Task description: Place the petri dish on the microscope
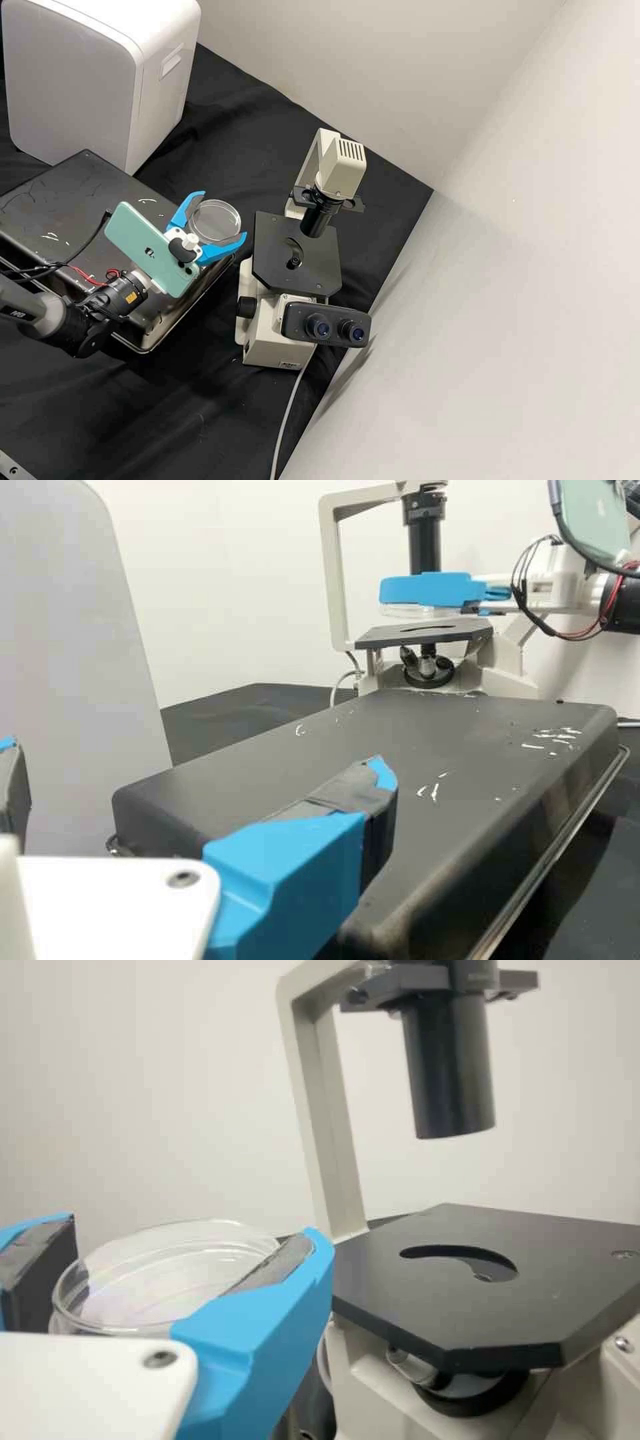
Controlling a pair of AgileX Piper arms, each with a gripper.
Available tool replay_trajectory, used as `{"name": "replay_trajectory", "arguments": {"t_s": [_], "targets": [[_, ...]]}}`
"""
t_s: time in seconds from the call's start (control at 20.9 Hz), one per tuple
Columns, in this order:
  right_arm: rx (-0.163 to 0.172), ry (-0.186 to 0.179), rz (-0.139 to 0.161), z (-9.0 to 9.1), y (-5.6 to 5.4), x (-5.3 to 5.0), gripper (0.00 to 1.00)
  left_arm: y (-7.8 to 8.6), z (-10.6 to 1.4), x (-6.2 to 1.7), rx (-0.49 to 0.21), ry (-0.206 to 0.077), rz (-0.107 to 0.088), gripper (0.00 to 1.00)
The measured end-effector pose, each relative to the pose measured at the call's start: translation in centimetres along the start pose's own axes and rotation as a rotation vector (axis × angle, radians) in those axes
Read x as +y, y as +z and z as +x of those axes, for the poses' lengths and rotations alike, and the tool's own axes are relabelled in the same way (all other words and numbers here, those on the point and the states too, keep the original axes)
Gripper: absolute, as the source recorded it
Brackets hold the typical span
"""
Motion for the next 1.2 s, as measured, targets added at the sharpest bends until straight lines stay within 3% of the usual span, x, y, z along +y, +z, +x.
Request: {"name": "replay_trajectory", "arguments": {"t_s": [0.24, 0.43, 0.77, 1.2], "targets": [[-0.014, 0.014, -0.002, 1.6, 1.0, 0.5, 0.00, 0.0, 0.0, 0.00, 0.000, 0.000, 0.000, 1.00], [-0.086, 0.007, -0.009, 3.4, 2.6, 0.7, 0.00, 0.0, 0.0, 0.00, 0.000, 0.000, 0.000, 1.00], [-0.111, 0.072, -0.025, 5.0, 4.0, 2.1, 0.00, 0.0, 0.0, 0.00, 0.000, 0.000, 0.000, 1.00], [-0.151, 0.108, -0.030, 5.9, 5.7, 3.5, 0.00, -0.1, 0.1, 0.16, -0.001, 0.006, 0.000, 1.00]]}}
